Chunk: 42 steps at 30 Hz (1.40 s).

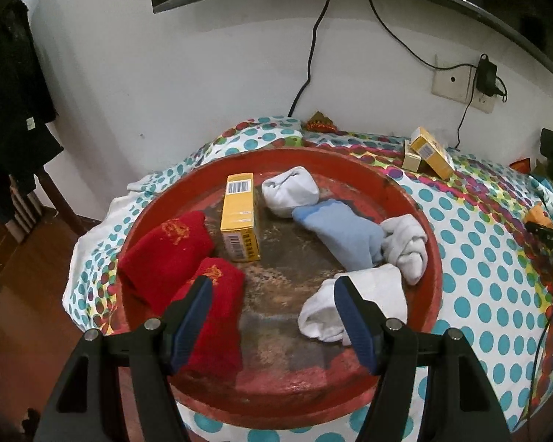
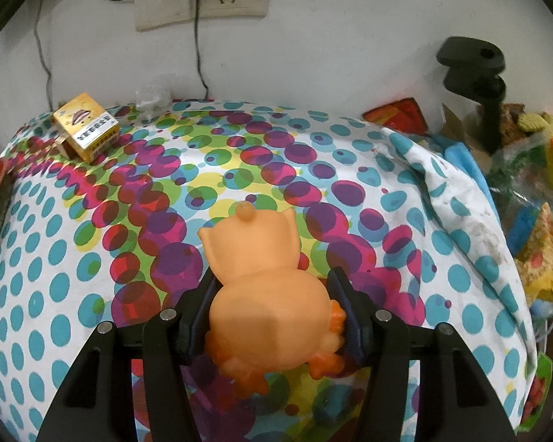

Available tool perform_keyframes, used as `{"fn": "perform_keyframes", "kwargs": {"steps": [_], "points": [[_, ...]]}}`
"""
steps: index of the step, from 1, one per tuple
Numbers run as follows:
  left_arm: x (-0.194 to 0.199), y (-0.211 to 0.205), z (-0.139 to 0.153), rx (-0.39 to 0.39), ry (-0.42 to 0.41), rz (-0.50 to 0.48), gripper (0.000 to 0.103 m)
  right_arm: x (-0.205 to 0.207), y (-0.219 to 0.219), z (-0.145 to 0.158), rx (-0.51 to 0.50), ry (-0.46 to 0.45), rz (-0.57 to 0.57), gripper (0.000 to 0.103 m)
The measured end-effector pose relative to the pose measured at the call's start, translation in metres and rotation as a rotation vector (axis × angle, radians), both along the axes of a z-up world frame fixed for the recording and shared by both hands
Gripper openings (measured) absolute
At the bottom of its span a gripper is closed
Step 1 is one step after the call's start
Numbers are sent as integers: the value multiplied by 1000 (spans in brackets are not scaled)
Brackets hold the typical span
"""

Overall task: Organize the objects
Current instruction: 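Carry the orange toy with the right gripper toward the red tray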

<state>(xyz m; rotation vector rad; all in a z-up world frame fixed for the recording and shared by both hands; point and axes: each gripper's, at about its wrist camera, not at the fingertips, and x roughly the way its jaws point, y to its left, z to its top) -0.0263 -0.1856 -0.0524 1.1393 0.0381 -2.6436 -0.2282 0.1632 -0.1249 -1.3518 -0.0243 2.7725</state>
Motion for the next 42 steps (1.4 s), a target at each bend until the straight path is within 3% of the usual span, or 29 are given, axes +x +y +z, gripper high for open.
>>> {"fn": "perform_keyframes", "kwargs": {"steps": [9, 16, 23, 30, 39, 42], "points": [[14, -5, -6, 40, 21, -27, 70, 13, -15, 0, -1, -14, 17, 55], [22, -8, -9, 66, 28, -33, 70, 25, 1, 3, -35, -17, 41, 55], [32, -4, -9, 33, 19, -61, 70, 36, 23, 18, -46, -3, 88, 55], [37, -14, -8, 71, 4, -60, 70, 48, 35, 37, -38, 11, 174, 55], [43, -16, 4, -25, 28, -15, 70, 58, -34, 58, -86, 36, 304, 55], [46, -18, 8, 8, 47, -30, 70, 59, -50, 63, -94, 37, 341, 55]]}}
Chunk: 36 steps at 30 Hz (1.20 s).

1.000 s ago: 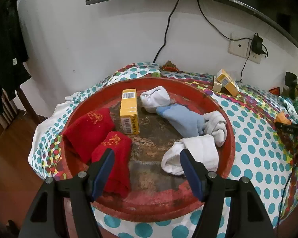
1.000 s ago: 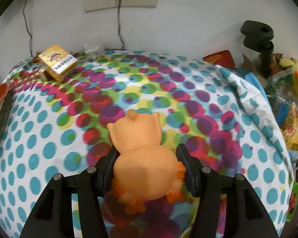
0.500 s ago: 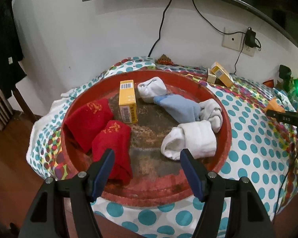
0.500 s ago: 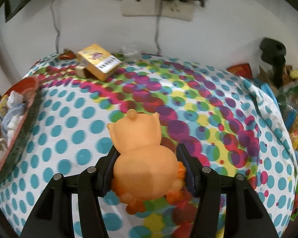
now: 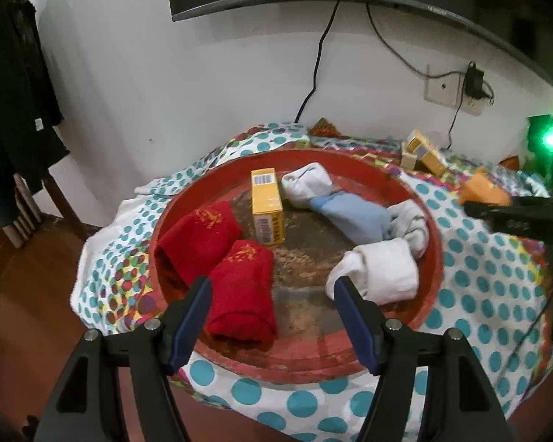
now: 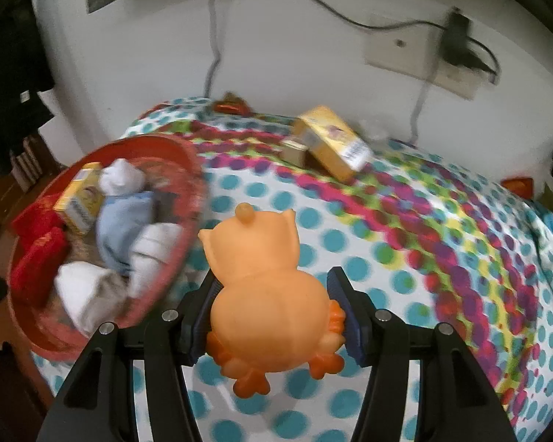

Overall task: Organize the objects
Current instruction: 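Carry the orange toy with the right gripper toward the red tray, then lower the orange toy into the tray and open the right gripper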

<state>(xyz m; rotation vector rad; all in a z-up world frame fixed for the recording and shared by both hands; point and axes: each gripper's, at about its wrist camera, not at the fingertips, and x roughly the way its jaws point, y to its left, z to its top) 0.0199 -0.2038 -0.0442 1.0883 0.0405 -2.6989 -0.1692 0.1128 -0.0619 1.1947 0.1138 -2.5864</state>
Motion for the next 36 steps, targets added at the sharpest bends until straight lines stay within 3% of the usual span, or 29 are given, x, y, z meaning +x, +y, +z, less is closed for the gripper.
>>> {"fn": "perform_keyframes", "kwargs": {"steps": [9, 14, 23, 36], "points": [[2, -12, 1, 26, 2, 14, 70, 5, -47, 14, 7, 12, 87, 55], [2, -24, -2, 36, -10, 53, 70, 31, 5, 33, 19, -1, 128, 55], [3, -47, -7, 70, -24, 110, 70, 80, 128, 29, 41, -8, 199, 55], [8, -74, -6, 103, -24, 171, 70, 140, 338, 35, 89, -35, 240, 55]]}}
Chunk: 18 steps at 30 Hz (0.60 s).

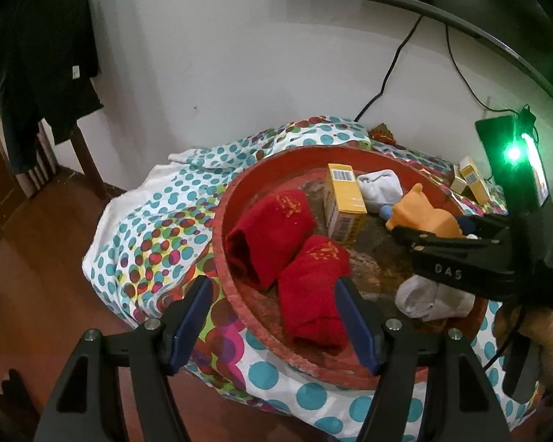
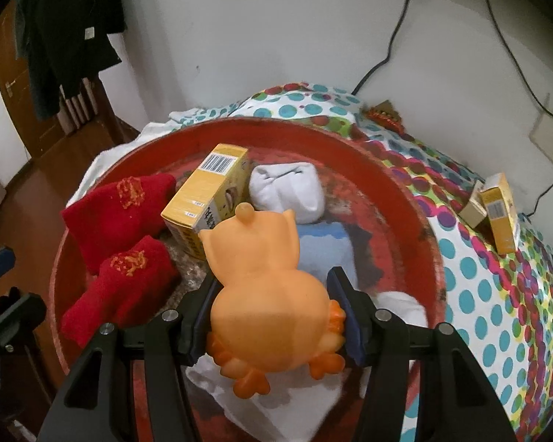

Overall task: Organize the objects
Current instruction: 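Lower the orange toy into the tray and open the right gripper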

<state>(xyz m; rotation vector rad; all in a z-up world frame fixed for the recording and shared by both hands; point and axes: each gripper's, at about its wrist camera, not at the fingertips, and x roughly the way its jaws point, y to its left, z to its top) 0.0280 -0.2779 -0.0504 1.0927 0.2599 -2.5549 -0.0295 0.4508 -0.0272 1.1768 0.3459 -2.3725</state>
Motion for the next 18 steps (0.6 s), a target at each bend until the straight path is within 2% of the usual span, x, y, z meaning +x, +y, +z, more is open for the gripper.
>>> {"fn": "perform_keyframes", "kwargs": {"steps": [1, 5, 9, 11, 12, 13, 14, 16, 17, 18], "points": [[0, -1, -1, 3, -2, 5, 70, 10, 3, 2, 6, 0, 1, 55], [0, -2, -4, 11, -10, 11, 70, 36, 62, 6, 29, 4, -7, 55], [-3, 1, -8, 13, -25, 0, 70, 63, 139, 17, 34, 8, -22, 57], [-4, 4, -9, 7, -30, -2, 70, 75, 152, 27, 31, 5, -25, 65], [-4, 5, -9, 6, -30, -6, 70, 86, 181, 30, 33, 3, -31, 72], [-5, 6, -9, 5, -32, -10, 70, 87, 188, 37, 33, 3, -33, 75], [-5, 7, -9, 6, -32, -12, 70, 91, 201, 43, 31, 8, -36, 76], [-6, 10, -9, 7, -32, -22, 70, 103, 222, 54, 41, 3, -50, 84], [-6, 12, -9, 7, -34, -26, 70, 102, 209, 58, 49, -6, -62, 86], [-7, 14, -9, 8, -34, -30, 70, 113, 231, 63, 64, -10, -75, 88]]}}
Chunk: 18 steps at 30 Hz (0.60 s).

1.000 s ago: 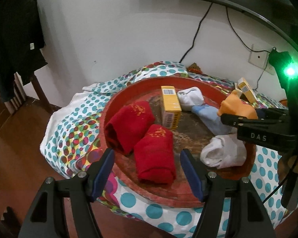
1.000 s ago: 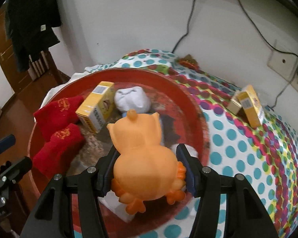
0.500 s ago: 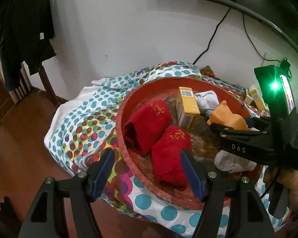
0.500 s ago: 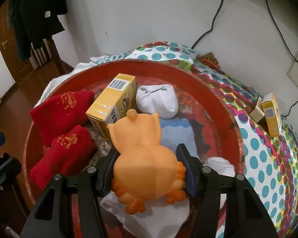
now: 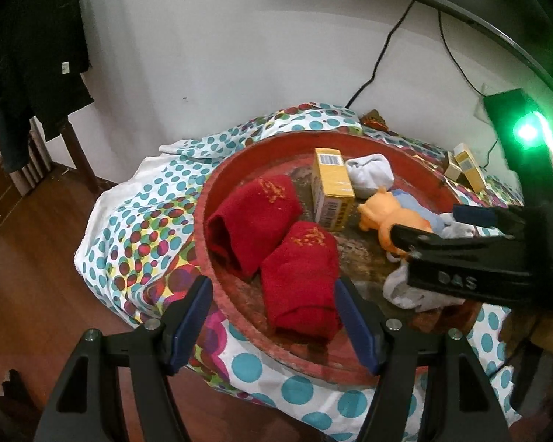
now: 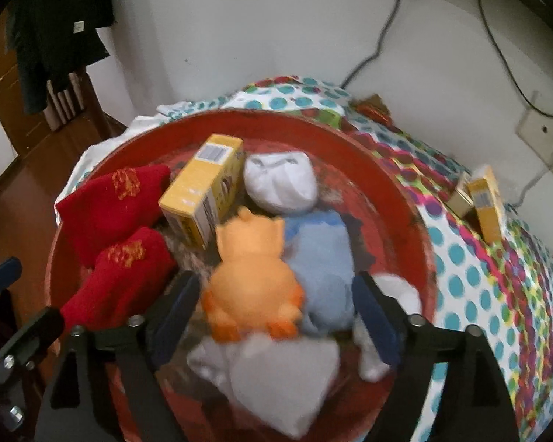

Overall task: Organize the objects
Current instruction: 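Lower the orange toy into the tray and open the right gripper, then lift the right gripper away from the red tray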

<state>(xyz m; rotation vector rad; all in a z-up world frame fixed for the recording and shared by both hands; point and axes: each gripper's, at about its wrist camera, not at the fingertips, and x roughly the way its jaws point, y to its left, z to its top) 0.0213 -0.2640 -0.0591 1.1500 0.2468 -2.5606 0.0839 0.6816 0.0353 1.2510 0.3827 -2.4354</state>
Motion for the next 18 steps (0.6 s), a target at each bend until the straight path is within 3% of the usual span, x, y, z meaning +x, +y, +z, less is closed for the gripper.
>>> {"fn": "perform_keyframes", "kwargs": {"steps": [7, 8, 10, 11, 18], "points": [[-3, 17, 2, -13, -1, -31, 70, 81, 129, 31, 79, -4, -55, 97], [-3, 18, 2, -20, -4, -31, 70, 79, 108, 33, 87, -4, -58, 97], [-4, 23, 2, -39, -9, -39, 70, 92, 122, 36, 101, -4, -56, 98], [-4, 24, 2, -47, -12, -37, 70, 83, 94, 38, 100, -8, -51, 98], [-3, 36, 4, -16, -2, -79, 70, 122, 148, 42, 111, -9, -53, 98]]}}
